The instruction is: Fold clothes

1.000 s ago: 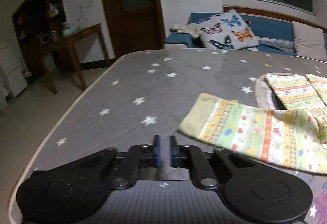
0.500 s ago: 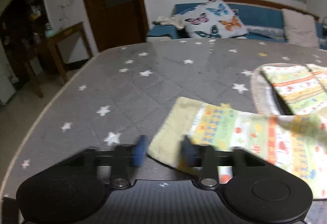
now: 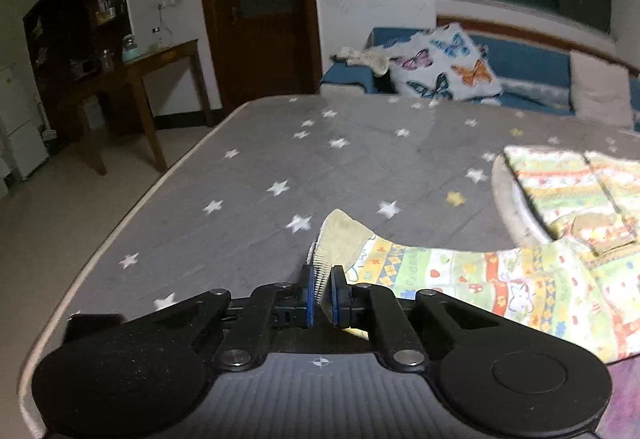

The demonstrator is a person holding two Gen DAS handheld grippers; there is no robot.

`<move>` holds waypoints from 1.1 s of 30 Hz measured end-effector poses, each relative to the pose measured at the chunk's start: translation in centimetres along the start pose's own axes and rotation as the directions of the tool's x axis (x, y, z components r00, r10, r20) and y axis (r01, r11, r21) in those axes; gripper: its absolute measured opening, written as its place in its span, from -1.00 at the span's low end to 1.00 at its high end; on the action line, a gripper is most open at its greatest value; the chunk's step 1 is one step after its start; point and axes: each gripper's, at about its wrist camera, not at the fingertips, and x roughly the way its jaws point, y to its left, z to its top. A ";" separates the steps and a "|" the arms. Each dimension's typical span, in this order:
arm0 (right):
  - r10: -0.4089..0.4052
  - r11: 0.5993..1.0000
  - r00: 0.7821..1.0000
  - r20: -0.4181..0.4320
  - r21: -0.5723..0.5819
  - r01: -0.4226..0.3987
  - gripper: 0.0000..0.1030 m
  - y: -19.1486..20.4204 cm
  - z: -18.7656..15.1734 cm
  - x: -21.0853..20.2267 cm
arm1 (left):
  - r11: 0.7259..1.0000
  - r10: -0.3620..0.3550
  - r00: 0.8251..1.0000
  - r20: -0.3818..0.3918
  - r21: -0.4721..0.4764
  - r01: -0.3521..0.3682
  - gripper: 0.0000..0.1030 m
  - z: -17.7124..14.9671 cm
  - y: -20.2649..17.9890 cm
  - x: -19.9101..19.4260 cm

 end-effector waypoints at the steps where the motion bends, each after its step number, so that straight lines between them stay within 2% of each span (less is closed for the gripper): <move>1: -0.004 1.000 1.000 -0.002 -0.006 0.004 0.30 0.2 -0.1 -0.1 | 1.000 0.007 1.000 -0.009 0.007 -0.007 -0.83 0.0 0.0 0.2; 7: -0.012 0.999 1.000 -0.027 -0.033 0.011 0.29 1.0 -1.0 -1.6 | 0.994 0.081 0.997 0.017 0.068 -0.082 -0.83 0.8 -0.3 1.5; 11: -0.008 0.999 0.999 -0.036 -0.049 0.006 0.28 1.6 -1.7 -2.9 | 0.988 0.123 0.992 -0.027 0.101 -0.120 -0.83 0.8 -0.4 4.0; 16: -0.023 0.998 1.000 -0.010 -0.058 0.023 0.28 1.5 -1.2 -3.3 | 0.984 0.149 0.987 -0.068 0.109 -0.141 -0.63 -0.2 -0.5 5.2; 21: -0.041 0.999 0.999 0.007 -0.031 0.041 0.28 0.7 -0.4 -3.1 | 0.980 0.179 0.983 -0.038 0.098 -0.175 -0.35 -0.2 -0.1 3.4; 22: -0.045 0.999 0.999 0.007 -0.022 0.045 0.27 0.5 -0.4 -3.0 | 0.979 0.185 0.982 -0.032 0.095 -0.181 -0.35 -0.2 0.0 3.0; 26: -0.027 1.000 1.000 0.010 -0.012 0.027 0.24 0.9 -0.4 -3.1 | 0.988 0.105 0.994 0.016 0.109 -0.106 -0.35 0.2 -2.1 0.9; 30: 0.082 0.995 0.997 0.012 -0.059 -0.081 0.17 3.3 -0.8 -4.2 | 0.985 -0.027 0.999 0.043 0.172 0.019 -0.35 0.3 -6.3 -0.4; 33: 0.186 0.975 0.982 0.006 -0.127 -0.184 0.11 6.1 -0.9 -5.5 | 0.965 -0.147 0.988 0.047 0.226 0.133 -0.35 0.4 -9.7 -1.3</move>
